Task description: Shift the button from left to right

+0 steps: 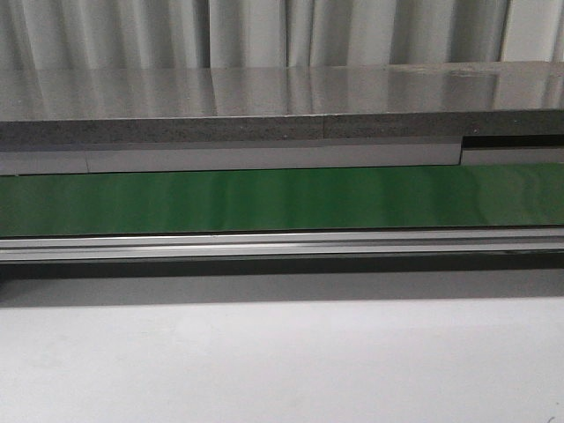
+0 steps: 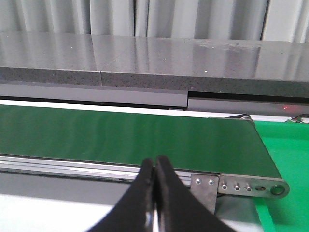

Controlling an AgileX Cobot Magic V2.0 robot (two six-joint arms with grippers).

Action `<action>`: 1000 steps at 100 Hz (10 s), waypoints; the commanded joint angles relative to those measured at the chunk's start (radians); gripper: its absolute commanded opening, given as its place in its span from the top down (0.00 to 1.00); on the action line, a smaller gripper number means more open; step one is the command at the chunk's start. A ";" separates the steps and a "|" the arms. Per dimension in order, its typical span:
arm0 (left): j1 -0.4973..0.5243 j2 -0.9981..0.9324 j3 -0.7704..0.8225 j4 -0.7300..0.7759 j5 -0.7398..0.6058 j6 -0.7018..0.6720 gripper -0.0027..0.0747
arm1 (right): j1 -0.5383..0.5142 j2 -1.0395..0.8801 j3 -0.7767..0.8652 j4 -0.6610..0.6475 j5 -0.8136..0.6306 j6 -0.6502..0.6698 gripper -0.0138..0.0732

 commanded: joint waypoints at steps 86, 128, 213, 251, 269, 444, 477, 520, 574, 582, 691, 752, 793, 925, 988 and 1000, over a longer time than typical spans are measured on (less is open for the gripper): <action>-0.009 -0.300 -0.020 -0.044 0.023 -0.002 0.99 | -0.002 -0.022 -0.014 -0.008 -0.082 -0.001 0.92; -0.188 -0.399 -0.007 -0.045 0.084 0.034 0.99 | -0.002 -0.022 -0.014 -0.008 -0.082 -0.001 0.92; -0.249 -0.292 0.022 -0.055 0.083 0.034 0.22 | -0.002 -0.022 -0.014 -0.008 -0.082 -0.001 0.92; -0.249 -0.396 0.022 -0.154 0.104 0.097 0.12 | -0.002 -0.022 -0.014 -0.008 -0.082 -0.001 0.92; -0.249 -0.529 0.029 -0.187 0.093 0.129 0.12 | -0.002 -0.022 -0.014 -0.008 -0.082 -0.001 0.92; -0.427 -1.734 0.982 -0.187 -0.557 0.157 0.68 | -0.002 -0.022 -0.014 -0.008 -0.082 -0.001 0.92; -0.427 -1.734 0.982 -0.187 -0.557 0.157 0.99 | -0.002 -0.022 -0.014 -0.008 -0.082 -0.001 0.92; -0.427 -1.734 0.982 -0.187 -0.557 0.157 0.99 | -0.002 -0.022 -0.032 -0.008 -0.081 -0.001 0.92; -0.427 -1.734 0.982 -0.187 -0.557 0.157 0.99 | -0.002 0.271 -0.437 0.019 0.337 -0.001 0.92; -0.427 -1.734 0.982 -0.187 -0.557 0.157 0.99 | -0.002 0.361 -0.510 0.031 0.438 -0.001 0.92; -0.427 -1.734 0.982 -0.187 -0.557 0.157 0.99 | -0.002 0.829 -0.766 0.189 0.650 -0.001 0.21; -0.427 -1.734 0.982 -0.187 -0.557 0.157 0.99 | 0.005 1.078 -0.935 0.239 0.670 -0.002 0.21; -0.427 -1.734 0.982 -0.187 -0.557 0.157 0.99 | 0.157 1.418 -1.159 0.147 0.591 -0.003 0.21; -0.427 -1.734 0.982 -0.187 -0.557 0.157 0.99 | 0.192 1.680 -1.291 -0.038 0.638 -0.002 0.68; -0.427 -1.734 0.982 -0.187 -0.557 0.157 0.99 | -0.293 1.535 -1.292 -0.076 0.652 -0.139 0.68; -0.427 -1.734 0.982 -0.187 -0.557 0.157 0.99 | -0.384 1.538 -1.293 -0.075 0.617 -0.183 0.68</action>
